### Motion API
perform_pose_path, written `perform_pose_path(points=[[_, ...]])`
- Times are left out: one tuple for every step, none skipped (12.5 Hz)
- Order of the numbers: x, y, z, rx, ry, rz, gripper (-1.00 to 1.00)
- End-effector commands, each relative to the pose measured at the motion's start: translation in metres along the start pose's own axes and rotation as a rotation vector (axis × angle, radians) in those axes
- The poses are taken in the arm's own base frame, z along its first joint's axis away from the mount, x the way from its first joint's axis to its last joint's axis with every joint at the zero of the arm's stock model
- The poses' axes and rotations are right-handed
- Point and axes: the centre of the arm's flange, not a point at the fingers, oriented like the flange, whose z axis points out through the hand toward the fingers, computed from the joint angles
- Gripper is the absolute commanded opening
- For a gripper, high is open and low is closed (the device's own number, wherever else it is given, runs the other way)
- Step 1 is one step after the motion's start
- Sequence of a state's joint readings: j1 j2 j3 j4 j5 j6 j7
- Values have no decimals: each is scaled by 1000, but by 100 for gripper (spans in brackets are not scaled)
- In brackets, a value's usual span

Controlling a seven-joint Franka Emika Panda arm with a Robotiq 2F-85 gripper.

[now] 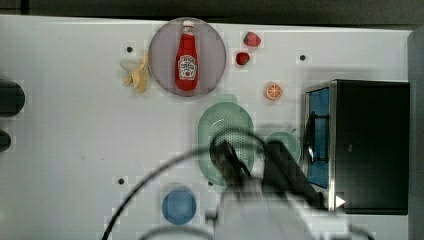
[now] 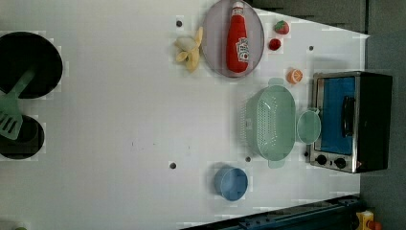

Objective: Drag strainer right to left.

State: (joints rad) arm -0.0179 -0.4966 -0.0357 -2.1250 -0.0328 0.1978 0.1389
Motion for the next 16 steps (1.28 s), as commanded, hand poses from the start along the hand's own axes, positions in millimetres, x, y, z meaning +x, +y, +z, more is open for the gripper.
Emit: perform_pose_path(points=[[2, -23, 152, -173, -123, 25, 100], [5, -27, 179, -172, -122, 31, 100], [7, -31, 205, -169, -118, 44, 100], [9, -35, 230, -166, -113, 65, 100], [9, -38, 253, -168, -110, 98, 100], [9, -40, 277, -173, -106, 149, 100], [8, -43, 299, -176, -101, 208, 100], [4, -46, 320, -180, -96, 265, 100], [-1, -49, 341, -184, -93, 322, 100], [-5, -52, 359, -185, -88, 379, 100], [-10, -55, 377, -184, -85, 432, 100], [-16, -57, 393, -184, -84, 464, 100], [-21, -58, 408, -179, -85, 475, 100], [-26, -58, 421, -179, -87, 484, 100], [-31, -56, 435, -183, -92, 485, 100], [-35, -53, 446, -186, -93, 506, 100]])
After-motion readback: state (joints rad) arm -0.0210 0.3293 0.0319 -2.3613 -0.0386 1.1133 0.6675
